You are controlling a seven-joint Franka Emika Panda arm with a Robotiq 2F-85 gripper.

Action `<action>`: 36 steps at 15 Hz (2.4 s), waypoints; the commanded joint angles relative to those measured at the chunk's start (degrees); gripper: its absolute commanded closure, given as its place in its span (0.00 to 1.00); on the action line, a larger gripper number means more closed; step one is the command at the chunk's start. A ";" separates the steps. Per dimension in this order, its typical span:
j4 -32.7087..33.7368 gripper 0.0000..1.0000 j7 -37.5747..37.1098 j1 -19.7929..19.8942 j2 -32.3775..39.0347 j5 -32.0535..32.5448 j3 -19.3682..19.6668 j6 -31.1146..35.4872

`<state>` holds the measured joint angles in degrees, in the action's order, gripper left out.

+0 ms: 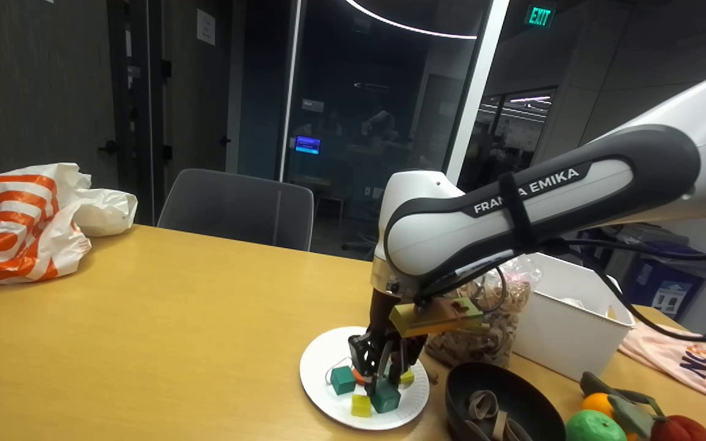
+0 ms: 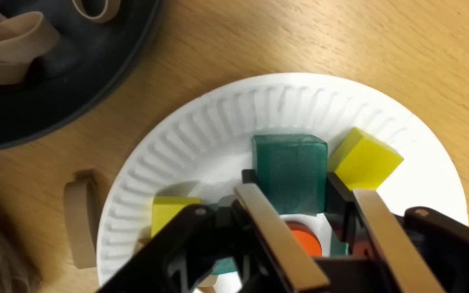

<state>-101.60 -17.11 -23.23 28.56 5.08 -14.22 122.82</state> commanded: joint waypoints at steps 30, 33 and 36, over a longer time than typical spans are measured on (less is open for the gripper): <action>-14.91 0.00 2.52 10.37 -19.29 -10.14 3.70 -12.39; -13.94 0.00 1.98 8.81 -18.83 -8.71 2.27 -10.81; -11.51 0.00 -2.57 6.71 -16.30 -6.45 1.54 -9.63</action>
<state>-114.47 -15.96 -14.70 11.25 -3.51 -12.27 111.49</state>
